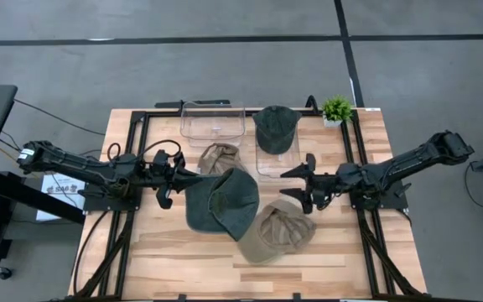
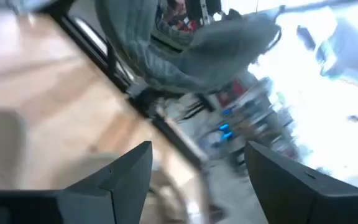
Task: Pick & Place hat
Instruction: Put the gray cap into the right transparent bin
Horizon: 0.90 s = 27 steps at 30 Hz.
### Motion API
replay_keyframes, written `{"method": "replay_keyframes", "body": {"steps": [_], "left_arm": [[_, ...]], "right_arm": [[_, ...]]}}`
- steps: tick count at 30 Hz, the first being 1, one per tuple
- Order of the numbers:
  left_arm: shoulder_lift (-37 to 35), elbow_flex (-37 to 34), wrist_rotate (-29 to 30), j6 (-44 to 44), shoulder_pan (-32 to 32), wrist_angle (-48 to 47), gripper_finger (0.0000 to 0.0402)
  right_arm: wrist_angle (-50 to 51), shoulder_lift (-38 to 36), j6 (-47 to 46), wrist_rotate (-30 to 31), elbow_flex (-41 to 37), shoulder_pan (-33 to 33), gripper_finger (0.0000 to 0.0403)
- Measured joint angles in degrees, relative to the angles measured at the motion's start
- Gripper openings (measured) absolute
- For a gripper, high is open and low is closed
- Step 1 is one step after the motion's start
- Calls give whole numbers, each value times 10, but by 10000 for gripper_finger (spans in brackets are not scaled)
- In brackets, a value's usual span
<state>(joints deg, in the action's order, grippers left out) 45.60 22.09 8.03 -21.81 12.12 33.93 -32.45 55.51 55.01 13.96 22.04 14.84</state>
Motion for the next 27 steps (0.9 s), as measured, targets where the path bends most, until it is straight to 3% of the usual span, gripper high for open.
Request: {"method": "replay_keyframes", "body": {"steps": [3, 7, 14, 27], "left_arm": [[0, 0, 16, 3, 0, 0, 16], [0, 0, 33, 6, 0, 4, 28], [0, 0, 53, 6, 0, 26, 14], [0, 0, 59, 6, 0, 38, 15]], "right_arm": [[-11, 0, 102, -3, 0, 0, 248], [-14, 0, 170, -3, 0, -5, 248], [-18, 22, 184, -5, 1, -26, 248], [-191, 200, 216, -5, 57, -29, 248]]}}
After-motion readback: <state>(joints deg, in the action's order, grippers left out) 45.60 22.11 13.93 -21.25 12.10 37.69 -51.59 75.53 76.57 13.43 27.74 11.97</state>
